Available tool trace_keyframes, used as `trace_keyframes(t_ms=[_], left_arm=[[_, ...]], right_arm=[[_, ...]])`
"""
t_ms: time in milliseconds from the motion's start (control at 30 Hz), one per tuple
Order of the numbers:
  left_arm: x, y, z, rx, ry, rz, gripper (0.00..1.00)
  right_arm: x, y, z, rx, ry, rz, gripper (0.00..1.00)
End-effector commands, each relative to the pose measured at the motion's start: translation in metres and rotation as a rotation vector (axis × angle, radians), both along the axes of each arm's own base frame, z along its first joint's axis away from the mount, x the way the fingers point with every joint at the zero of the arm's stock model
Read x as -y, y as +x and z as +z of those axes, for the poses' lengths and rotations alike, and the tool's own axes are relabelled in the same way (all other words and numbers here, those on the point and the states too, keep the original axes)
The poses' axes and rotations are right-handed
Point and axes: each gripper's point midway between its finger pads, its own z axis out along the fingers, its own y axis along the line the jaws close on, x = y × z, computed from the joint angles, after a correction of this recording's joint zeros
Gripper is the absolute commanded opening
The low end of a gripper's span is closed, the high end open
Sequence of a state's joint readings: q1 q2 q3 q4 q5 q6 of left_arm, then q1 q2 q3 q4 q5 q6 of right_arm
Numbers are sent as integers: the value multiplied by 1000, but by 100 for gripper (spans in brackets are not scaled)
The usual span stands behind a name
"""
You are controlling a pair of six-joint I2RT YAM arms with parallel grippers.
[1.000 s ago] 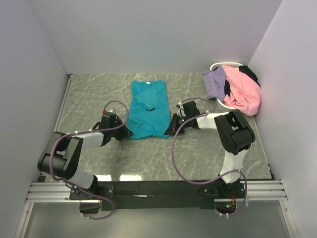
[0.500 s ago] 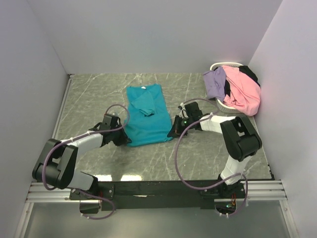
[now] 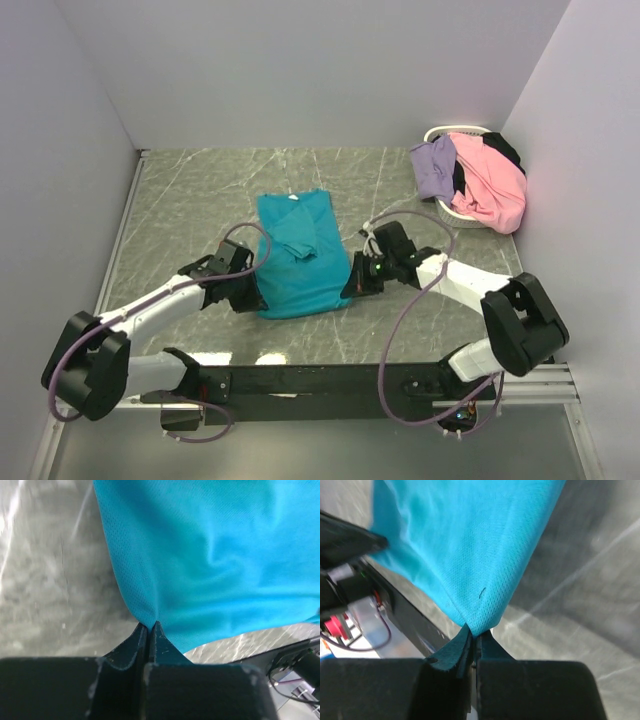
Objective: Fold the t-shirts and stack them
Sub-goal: Fold the tshirt
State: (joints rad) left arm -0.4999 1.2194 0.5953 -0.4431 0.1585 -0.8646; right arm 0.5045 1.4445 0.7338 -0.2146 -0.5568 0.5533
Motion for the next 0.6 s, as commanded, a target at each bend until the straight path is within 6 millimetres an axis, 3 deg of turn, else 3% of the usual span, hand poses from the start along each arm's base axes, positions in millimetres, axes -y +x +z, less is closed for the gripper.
trace_keyframes(t_ms=[0, 67, 267, 567], left_arm=[[-1, -9, 21, 5, 14, 22, 1], [0, -12, 29, 19, 2, 26, 1], [-4, -22, 48, 37, -11, 41, 1], [6, 1, 88, 118, -37, 45, 1]], right_arm=[[-1, -32, -1, -37, -19, 12, 0], [-1, -47, -7, -63, -20, 26, 0], [0, -65, 13, -41, 1, 20, 1], [-6, -40, 67, 102, 16, 12, 4]])
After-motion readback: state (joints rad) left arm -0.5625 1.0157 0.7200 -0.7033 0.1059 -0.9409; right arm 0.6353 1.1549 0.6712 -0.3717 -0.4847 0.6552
